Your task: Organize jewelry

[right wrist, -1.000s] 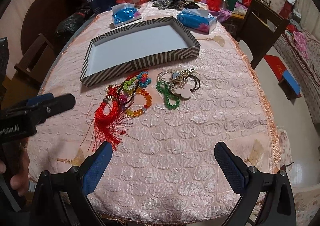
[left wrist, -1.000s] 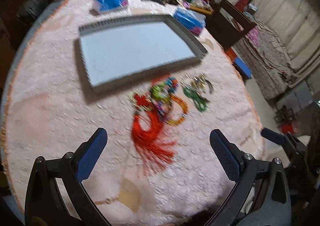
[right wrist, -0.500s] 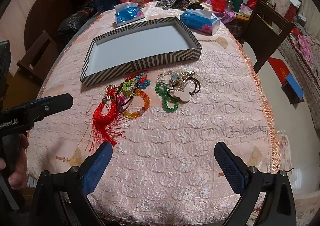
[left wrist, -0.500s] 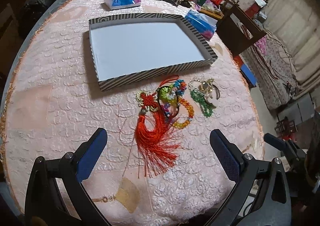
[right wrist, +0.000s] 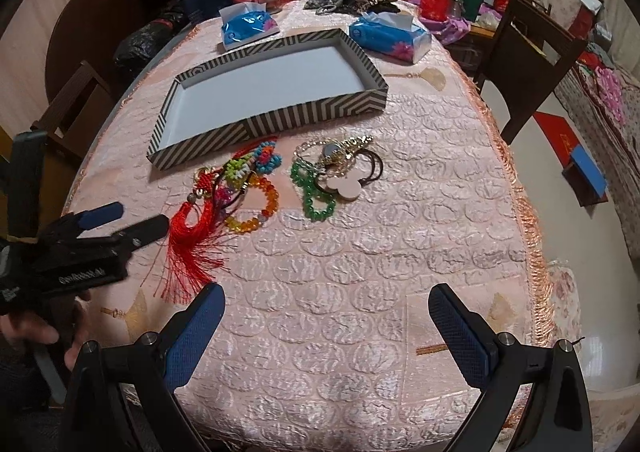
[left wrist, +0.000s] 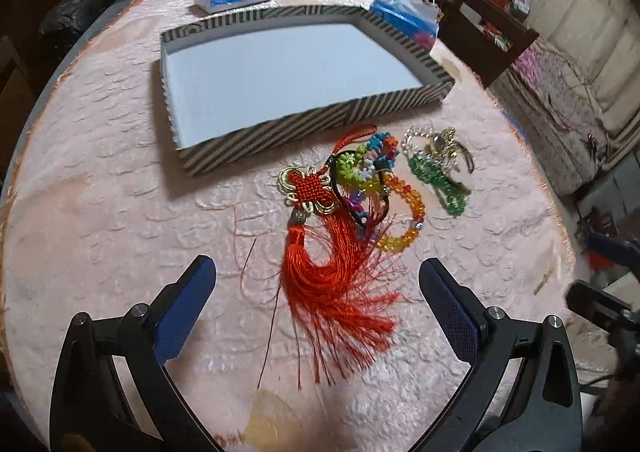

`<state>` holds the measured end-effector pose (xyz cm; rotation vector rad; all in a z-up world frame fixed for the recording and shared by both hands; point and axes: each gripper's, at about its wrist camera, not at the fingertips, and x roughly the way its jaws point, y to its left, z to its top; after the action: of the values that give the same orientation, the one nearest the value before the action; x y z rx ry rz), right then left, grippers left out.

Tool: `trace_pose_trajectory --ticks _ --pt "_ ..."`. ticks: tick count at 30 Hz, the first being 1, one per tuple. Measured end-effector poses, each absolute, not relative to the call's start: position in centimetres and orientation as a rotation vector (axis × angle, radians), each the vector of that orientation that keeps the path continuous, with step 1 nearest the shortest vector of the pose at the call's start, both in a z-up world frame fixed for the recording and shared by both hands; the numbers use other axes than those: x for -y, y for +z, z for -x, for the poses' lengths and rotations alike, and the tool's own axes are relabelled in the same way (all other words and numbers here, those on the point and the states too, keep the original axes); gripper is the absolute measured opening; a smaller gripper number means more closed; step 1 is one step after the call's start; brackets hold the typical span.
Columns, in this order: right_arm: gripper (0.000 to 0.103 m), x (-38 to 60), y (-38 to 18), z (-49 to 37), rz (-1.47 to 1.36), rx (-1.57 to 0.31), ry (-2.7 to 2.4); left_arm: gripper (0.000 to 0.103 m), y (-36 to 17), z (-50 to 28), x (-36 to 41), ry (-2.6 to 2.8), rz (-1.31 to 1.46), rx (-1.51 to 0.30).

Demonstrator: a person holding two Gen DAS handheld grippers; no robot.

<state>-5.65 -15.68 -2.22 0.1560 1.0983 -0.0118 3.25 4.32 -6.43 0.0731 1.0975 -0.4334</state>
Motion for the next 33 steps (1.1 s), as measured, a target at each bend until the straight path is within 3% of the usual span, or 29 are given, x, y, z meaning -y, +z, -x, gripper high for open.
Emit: trace_pose_trajectory --ticks 7,9,13,14,15,17,27,29,31,33 --pt "0.102 16.8 -2.6 5.8 -0.159 -1.107 -0.013 0.095 -9.2 -5.3 -3.8 -0.349 -0.143 -1.132" --pt "0.102 17.4 -3.0 5.8 -0.174 -1.113 -0.024 0.078 -10.0 -5.4 -4.0 -0.324 -0.152 -1.158" --pt "0.102 18.5 -3.6 5.5 -0.196 -1.12 -0.044 0.07 -10.6 -5.0 -4.3 -0.313 -0.164 -1.173" --pt "0.102 18.6 -3.7 5.4 -0.201 -1.121 -0.044 0.056 -10.5 -4.9 -4.3 -0.311 -0.166 -1.168" --pt "0.102 18.7 -3.8 5.1 -0.203 -1.123 -0.045 0.032 -10.3 -4.8 -4.4 -0.308 -0.166 -1.163" --pt "0.102 18.8 -4.1 4.8 -0.206 -1.123 -0.039 0.007 -9.8 -4.7 -4.7 -0.321 -0.134 -1.185" --pt "0.102 21.3 -6.4 2.4 -0.289 -1.048 -0.013 0.006 -4.6 -3.5 -8.5 -0.222 -0.093 -1.04" --pt "0.098 21.6 -6.7 1.5 -0.299 -1.023 0.01 0.006 -4.4 -3.9 -9.1 -0.208 -0.085 -1.036" --pt "0.084 21.6 -6.8 0.6 -0.298 -0.998 0.039 0.006 -4.5 -4.0 -9.4 -0.199 -0.075 -1.044" --pt "0.081 21.3 -7.2 -0.8 -0.284 -0.986 0.07 0.006 -4.7 -4.3 -9.5 -0.211 -0.065 -1.059"
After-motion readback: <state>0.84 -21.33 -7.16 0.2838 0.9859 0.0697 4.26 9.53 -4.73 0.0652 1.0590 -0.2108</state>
